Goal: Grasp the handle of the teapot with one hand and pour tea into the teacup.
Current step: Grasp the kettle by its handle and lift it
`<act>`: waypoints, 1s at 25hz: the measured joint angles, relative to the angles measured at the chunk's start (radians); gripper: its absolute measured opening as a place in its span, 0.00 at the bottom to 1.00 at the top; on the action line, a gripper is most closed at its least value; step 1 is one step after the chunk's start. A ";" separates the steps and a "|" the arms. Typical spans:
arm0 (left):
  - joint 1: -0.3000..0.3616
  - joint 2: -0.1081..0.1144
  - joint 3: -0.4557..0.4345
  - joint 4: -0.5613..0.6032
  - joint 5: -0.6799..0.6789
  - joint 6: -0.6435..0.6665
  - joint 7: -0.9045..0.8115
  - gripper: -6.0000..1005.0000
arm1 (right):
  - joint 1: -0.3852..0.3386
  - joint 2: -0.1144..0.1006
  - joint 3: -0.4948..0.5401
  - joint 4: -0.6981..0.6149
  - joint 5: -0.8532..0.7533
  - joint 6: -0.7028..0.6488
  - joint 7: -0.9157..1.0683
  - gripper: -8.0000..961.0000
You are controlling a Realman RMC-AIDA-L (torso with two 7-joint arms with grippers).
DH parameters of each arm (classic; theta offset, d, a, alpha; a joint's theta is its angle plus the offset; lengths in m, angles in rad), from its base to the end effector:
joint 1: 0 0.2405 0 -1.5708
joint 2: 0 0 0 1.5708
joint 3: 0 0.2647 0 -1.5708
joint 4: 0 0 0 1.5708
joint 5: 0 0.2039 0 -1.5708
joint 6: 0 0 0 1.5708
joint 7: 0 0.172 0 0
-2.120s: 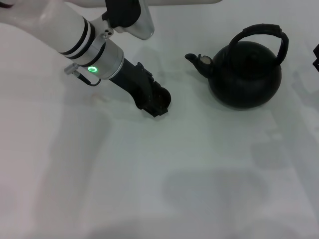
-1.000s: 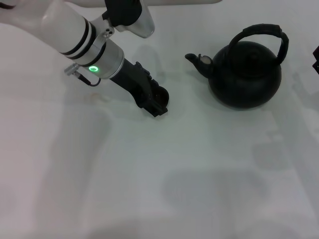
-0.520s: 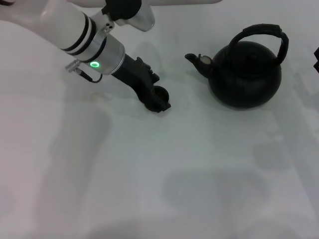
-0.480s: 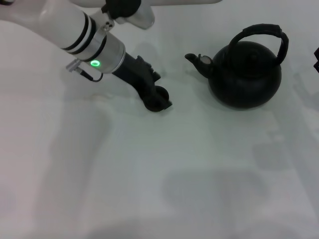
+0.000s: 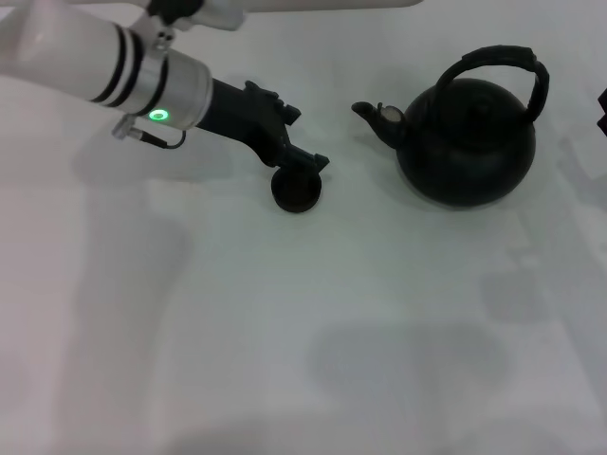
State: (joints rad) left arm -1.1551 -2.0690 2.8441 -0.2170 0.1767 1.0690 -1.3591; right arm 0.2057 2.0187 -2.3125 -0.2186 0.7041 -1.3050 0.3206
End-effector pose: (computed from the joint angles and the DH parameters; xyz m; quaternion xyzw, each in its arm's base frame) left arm -0.1885 0.4248 -0.1118 -0.9818 -0.1518 -0.0055 0.1143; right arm 0.3651 0.2840 -0.0042 -0.6885 0.2745 0.3362 0.5810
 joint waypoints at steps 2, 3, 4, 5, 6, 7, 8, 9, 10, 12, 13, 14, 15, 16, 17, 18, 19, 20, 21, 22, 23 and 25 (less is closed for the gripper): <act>0.026 0.000 0.000 -0.025 -0.069 0.032 0.048 0.88 | 0.002 0.000 0.000 0.000 0.000 0.000 0.000 0.90; 0.039 0.000 0.000 -0.037 -0.099 0.043 0.065 0.88 | 0.002 0.000 0.000 0.000 0.000 0.000 0.000 0.90; 0.048 0.000 0.001 -0.048 -0.123 0.053 0.074 0.88 | 0.003 0.000 0.000 0.000 0.000 0.000 0.000 0.90; 0.057 0.000 0.001 -0.057 -0.137 0.061 0.080 0.88 | 0.003 0.000 0.000 0.000 0.000 0.000 0.000 0.90; 0.067 0.000 0.001 -0.069 -0.149 0.072 0.083 0.88 | 0.004 0.000 0.000 0.000 0.000 0.000 0.000 0.90; 0.073 0.000 0.001 -0.079 -0.156 0.081 0.084 0.88 | 0.004 0.000 0.000 0.000 0.000 0.000 0.000 0.90; 0.082 0.000 0.001 -0.094 -0.166 0.092 0.085 0.88 | 0.004 0.000 0.000 0.000 0.000 0.000 0.000 0.90; 0.093 0.000 0.001 -0.107 -0.179 0.101 0.089 0.88 | 0.005 0.000 0.000 0.000 0.000 0.000 0.000 0.90; 0.105 0.000 0.001 -0.118 -0.203 0.113 0.098 0.88 | 0.005 0.000 -0.001 -0.001 0.000 0.000 0.000 0.90; 0.143 0.000 0.001 -0.140 -0.287 0.151 0.133 0.88 | 0.006 -0.001 -0.001 0.000 0.000 -0.004 0.000 0.90; 0.169 0.000 0.002 -0.148 -0.349 0.180 0.162 0.88 | 0.006 -0.001 -0.001 0.000 0.000 -0.004 0.000 0.90; 0.189 0.000 0.002 -0.151 -0.396 0.200 0.187 0.88 | 0.006 -0.001 -0.001 -0.001 0.000 -0.006 0.000 0.90; 0.216 0.000 0.001 -0.152 -0.461 0.221 0.224 0.88 | 0.006 -0.001 -0.001 0.000 0.000 -0.008 0.000 0.90; 0.249 0.000 0.001 -0.149 -0.536 0.239 0.272 0.88 | 0.006 -0.002 -0.001 0.000 0.000 -0.009 0.000 0.90; 0.271 -0.001 0.002 -0.143 -0.588 0.246 0.306 0.88 | 0.006 -0.002 -0.001 -0.001 0.000 -0.011 0.000 0.90; 0.308 -0.003 0.002 -0.127 -0.666 0.252 0.353 0.88 | 0.006 -0.002 -0.001 -0.001 0.000 -0.013 0.000 0.90; 0.337 -0.004 0.001 -0.110 -0.732 0.257 0.394 0.88 | 0.007 -0.002 -0.001 -0.001 0.000 -0.016 0.000 0.90; 0.361 -0.004 0.002 -0.093 -0.779 0.260 0.427 0.88 | 0.007 -0.002 -0.001 -0.001 0.000 -0.019 0.000 0.90; 0.409 -0.005 0.002 -0.055 -0.868 0.265 0.495 0.88 | 0.007 -0.002 -0.001 -0.001 -0.001 -0.023 0.000 0.90; 0.409 -0.005 0.002 -0.055 -0.868 0.265 0.495 0.88 | 0.006 -0.002 -0.001 -0.001 -0.001 -0.030 0.000 0.90; 0.431 -0.005 0.001 -0.040 -0.907 0.266 0.521 0.88 | 0.005 -0.002 -0.001 -0.001 -0.001 -0.038 0.000 0.90; 0.462 -0.006 0.000 -0.026 -0.960 0.266 0.553 0.88 | 0.002 -0.002 -0.001 0.001 -0.001 -0.063 0.000 0.90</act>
State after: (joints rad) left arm -0.6935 -2.0752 2.8439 -0.2431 -0.7832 1.3348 -0.8061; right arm 0.2076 2.0171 -2.3132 -0.2179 0.7031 -1.3683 0.3206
